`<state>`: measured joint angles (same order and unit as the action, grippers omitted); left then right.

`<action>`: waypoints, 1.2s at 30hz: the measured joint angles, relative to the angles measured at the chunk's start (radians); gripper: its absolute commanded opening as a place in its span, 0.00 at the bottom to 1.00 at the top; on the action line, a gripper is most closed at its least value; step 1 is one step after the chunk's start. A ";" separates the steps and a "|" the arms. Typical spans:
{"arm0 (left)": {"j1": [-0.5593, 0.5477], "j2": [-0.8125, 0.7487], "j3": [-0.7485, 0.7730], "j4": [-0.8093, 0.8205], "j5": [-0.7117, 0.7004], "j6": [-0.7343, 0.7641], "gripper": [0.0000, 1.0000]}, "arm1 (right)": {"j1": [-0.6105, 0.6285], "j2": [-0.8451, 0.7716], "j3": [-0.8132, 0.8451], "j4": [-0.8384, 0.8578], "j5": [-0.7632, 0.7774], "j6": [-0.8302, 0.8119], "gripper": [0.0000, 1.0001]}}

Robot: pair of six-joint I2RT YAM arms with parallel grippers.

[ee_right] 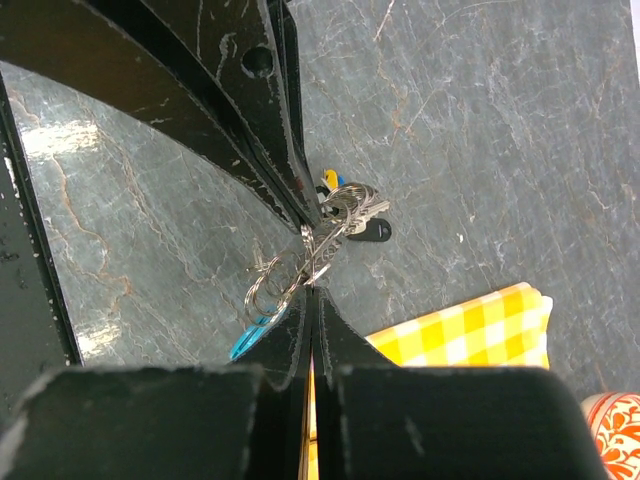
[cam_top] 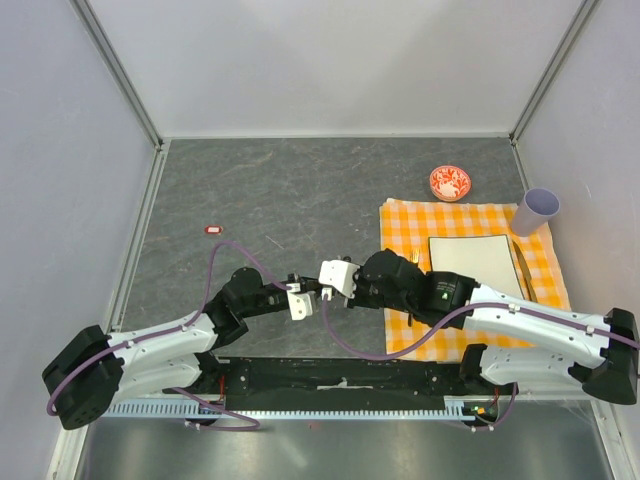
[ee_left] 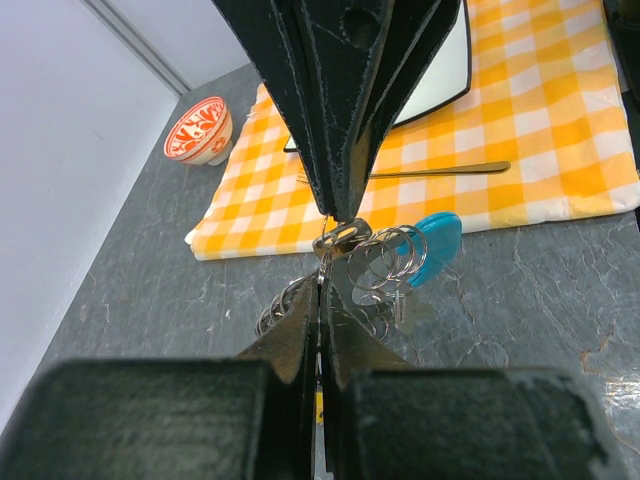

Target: Put the keys on the keyring

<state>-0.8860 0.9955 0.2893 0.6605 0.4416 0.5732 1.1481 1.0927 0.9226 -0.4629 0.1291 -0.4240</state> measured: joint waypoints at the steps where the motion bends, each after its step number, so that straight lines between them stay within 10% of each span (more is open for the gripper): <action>1: 0.000 0.000 0.000 0.000 0.000 0.000 0.02 | 0.000 -0.001 0.000 0.001 0.002 0.000 0.00; 36: 0.000 0.006 0.006 0.000 -0.002 -0.001 0.02 | 0.002 -0.010 -0.014 0.016 0.002 0.000 0.00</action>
<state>-0.8864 1.0016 0.2955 0.6601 0.4397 0.5720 1.1500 1.0824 0.9089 -0.4469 0.1310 -0.4240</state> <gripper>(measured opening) 0.025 0.006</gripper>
